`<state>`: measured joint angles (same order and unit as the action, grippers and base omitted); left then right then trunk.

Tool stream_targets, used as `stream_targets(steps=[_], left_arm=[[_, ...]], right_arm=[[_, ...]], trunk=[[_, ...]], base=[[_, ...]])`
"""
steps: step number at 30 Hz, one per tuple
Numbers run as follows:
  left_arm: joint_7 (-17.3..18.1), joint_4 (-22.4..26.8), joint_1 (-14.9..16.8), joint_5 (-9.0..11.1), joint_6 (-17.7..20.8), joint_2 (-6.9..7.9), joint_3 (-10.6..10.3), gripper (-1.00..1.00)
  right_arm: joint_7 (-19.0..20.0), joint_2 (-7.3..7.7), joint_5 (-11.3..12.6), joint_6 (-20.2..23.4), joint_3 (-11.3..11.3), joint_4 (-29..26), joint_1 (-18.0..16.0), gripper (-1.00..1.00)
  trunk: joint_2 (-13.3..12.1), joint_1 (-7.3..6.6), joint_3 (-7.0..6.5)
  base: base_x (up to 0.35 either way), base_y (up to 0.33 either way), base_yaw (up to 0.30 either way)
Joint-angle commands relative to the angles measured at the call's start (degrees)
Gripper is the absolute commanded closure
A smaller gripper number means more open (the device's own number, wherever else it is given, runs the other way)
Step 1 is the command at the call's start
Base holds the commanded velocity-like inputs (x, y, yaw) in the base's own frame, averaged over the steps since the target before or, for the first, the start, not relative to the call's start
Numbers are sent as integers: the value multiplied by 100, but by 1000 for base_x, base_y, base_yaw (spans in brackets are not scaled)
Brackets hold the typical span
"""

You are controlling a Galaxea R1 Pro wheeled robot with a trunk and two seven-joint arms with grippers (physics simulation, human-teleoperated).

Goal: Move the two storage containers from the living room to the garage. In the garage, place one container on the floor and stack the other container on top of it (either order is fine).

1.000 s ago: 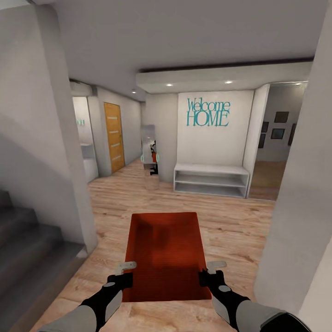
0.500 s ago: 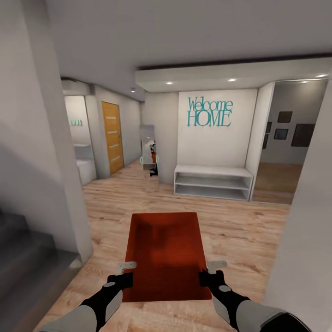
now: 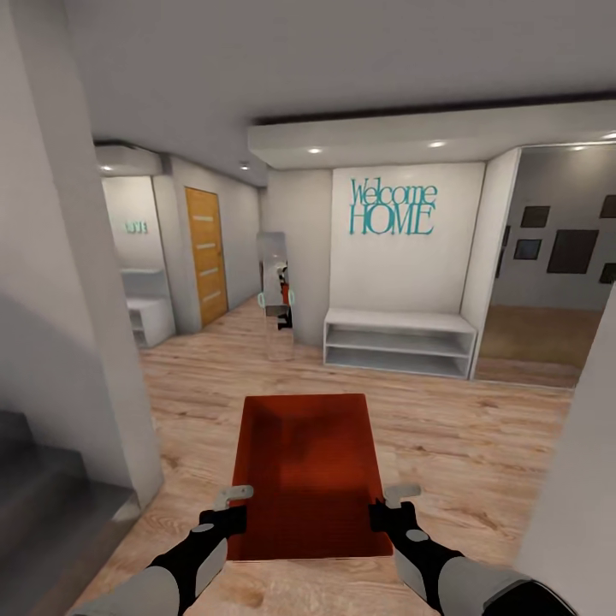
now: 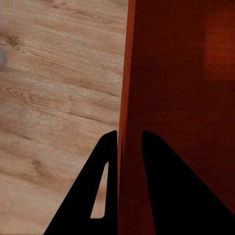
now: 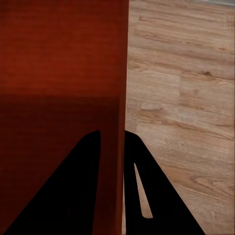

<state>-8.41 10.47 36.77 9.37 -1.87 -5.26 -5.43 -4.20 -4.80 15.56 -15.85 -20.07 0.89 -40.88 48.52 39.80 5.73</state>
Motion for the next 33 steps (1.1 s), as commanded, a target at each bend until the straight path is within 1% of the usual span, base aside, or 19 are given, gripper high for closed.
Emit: stream_targets(steps=[1, 33], left_arm=[[-64, 15, 3, 2, -15, 192, -82, 100], [-64, 8, 4, 7, -15, 201, -86, 100]], right_arm=[[-17, 14, 88, -23, 188, 18, -7, 100], [-17, 14, 90, -29, 188, 25, -7, 100]], trunk=[[7, 4, 9], [7, 4, 9]], base=[[322, 0, 0], [322, 0, 0]])
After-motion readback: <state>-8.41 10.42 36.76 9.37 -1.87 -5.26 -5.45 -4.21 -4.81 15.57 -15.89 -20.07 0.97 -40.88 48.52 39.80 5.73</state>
